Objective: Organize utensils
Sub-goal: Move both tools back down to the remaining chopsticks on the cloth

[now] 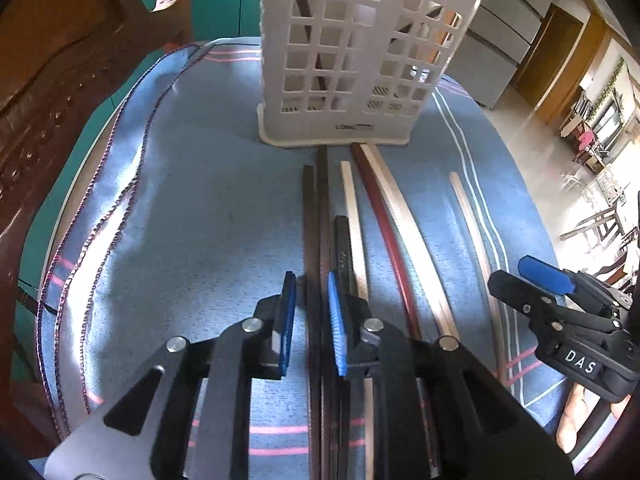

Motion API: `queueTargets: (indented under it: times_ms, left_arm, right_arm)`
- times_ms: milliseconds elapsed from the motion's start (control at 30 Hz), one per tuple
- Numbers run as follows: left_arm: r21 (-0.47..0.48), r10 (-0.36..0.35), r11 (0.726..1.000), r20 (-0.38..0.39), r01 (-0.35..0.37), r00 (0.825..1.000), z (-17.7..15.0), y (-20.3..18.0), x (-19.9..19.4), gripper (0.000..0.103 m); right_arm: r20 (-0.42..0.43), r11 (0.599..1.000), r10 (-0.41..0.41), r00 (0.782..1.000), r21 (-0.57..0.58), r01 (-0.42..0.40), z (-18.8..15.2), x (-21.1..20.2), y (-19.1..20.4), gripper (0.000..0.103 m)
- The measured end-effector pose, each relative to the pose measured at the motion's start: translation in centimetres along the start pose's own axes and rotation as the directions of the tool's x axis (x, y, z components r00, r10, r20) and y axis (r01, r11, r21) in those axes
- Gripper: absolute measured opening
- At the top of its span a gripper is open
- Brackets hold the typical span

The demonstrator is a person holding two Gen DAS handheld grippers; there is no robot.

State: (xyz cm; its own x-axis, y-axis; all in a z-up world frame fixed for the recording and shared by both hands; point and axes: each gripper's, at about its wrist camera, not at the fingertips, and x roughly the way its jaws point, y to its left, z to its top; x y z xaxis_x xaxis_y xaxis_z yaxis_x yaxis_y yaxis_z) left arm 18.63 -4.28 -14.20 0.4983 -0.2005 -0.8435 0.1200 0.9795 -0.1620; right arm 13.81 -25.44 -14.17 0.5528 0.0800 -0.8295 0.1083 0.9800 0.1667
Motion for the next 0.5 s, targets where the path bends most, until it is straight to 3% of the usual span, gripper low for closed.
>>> queueTargets:
  times_ms: [167, 333, 500]
  left_arm:
    - [-0.035, 0.02, 0.999, 0.0, -0.02, 1.0, -0.4, 1.1, -0.5, 0.017]
    - [-0.064, -0.017, 0.998, 0.001, 0.017, 1.0, -0.8, 1.9, -0.6, 0.017]
    - [-0.067, 0.007, 0.998, 0.006, -0.007, 1.0, -0.8, 2.3, -0.8, 0.019]
  right_arm:
    - [0.002, 1.0, -0.001, 1.0, 0.004, 0.001, 0.0, 0.1, -0.1, 0.057]
    - [0.001, 1.0, 0.0, 1.0, 0.003, 0.0, 0.0, 0.2, 0.0, 0.057]
    - [0.002, 1.0, 0.006, 1.0, 0.004, -0.006, 0.0, 0.3, 0.0, 0.057]
